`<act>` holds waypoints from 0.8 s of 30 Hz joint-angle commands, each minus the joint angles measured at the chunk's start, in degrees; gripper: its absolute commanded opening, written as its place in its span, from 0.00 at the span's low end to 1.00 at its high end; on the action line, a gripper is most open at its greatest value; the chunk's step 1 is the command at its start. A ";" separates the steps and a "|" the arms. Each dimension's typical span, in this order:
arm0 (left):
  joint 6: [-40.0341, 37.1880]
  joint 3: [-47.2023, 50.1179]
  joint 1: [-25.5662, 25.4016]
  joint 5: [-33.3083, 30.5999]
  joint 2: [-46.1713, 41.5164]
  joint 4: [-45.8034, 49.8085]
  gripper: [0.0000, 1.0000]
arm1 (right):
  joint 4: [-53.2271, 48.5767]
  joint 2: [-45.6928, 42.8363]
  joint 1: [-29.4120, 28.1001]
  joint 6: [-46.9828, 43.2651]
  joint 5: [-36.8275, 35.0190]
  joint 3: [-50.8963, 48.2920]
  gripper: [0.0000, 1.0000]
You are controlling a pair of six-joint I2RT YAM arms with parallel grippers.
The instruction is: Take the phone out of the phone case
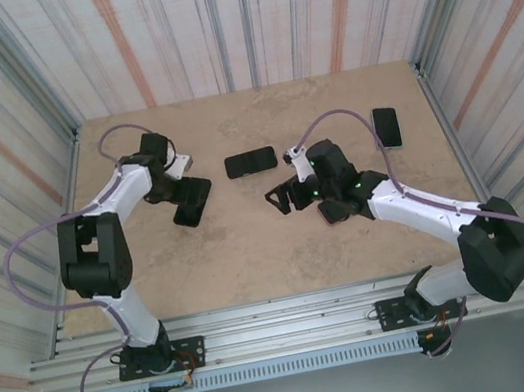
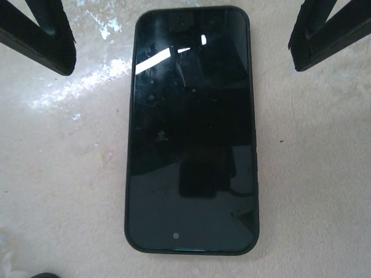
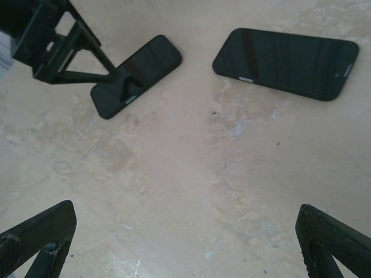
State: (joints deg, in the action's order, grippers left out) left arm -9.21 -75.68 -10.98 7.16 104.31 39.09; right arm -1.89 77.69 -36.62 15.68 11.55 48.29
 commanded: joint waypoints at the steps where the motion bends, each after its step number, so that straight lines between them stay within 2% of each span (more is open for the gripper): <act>1: 0.22 -2.32 -0.83 -3.49 2.62 -0.59 0.99 | 2.33 1.88 -1.65 2.34 -2.58 2.70 0.99; 13: 2.37 -10.97 -2.63 -5.15 11.61 1.41 0.99 | 2.68 5.37 -3.37 3.37 -2.94 4.97 0.99; 24: 2.99 -13.38 -3.30 -6.72 14.45 4.41 0.97 | 1.89 5.90 -3.30 2.60 -4.08 4.62 0.99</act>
State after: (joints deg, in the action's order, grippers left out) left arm -6.70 -88.51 -13.72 1.37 118.34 40.97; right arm 0.16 83.07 -39.53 17.61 8.69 51.75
